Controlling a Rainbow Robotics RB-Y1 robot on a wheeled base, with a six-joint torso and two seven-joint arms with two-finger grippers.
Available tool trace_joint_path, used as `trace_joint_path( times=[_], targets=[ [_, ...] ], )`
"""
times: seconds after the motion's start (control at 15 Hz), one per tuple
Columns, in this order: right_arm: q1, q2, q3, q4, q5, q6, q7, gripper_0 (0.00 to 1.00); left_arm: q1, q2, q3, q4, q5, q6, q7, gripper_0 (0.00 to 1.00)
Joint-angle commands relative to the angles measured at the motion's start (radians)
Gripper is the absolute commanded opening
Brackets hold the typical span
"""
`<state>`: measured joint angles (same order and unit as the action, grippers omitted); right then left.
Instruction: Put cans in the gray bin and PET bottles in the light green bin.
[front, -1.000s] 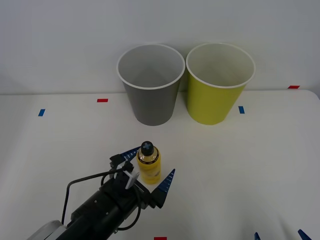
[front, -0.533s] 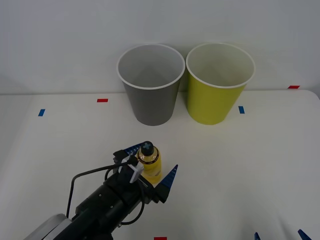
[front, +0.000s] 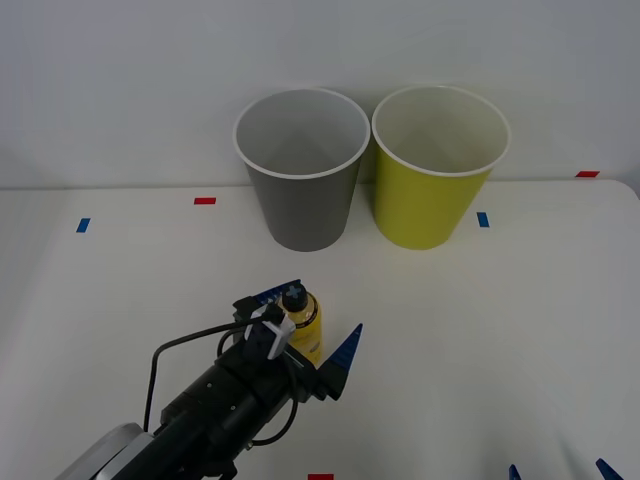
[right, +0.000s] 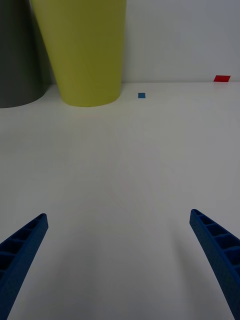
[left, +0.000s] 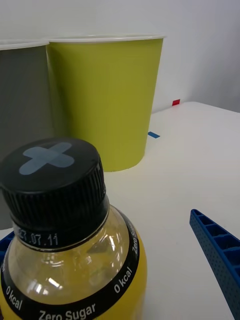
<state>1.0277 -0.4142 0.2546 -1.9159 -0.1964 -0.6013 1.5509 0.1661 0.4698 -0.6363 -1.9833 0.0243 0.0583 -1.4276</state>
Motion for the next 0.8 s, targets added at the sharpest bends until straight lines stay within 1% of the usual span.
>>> trace_joint_path(
  times=[0.07,0.67,0.73,0.8],
  targets=[
    [0.0,0.0,0.0,0.0,0.0,0.0,0.0,0.99,0.0,0.006,0.0,0.0,-0.001,0.0,-0.001,1.0],
    [0.0,0.0,0.0,0.0,0.0,0.0,0.0,0.99,0.001,0.021,0.0,0.0,-0.001,0.0,0.003,1.0],
    [0.0,0.0,0.0,0.0,0.0,0.0,0.0,0.99,0.001,0.02,0.0,0.0,-0.001,0.0,0.003,0.96],
    [0.0,0.0,0.0,0.0,0.0,0.0,0.0,0.99,0.001,0.018,0.0,0.0,-0.001,0.002,0.003,0.58]
  ],
)
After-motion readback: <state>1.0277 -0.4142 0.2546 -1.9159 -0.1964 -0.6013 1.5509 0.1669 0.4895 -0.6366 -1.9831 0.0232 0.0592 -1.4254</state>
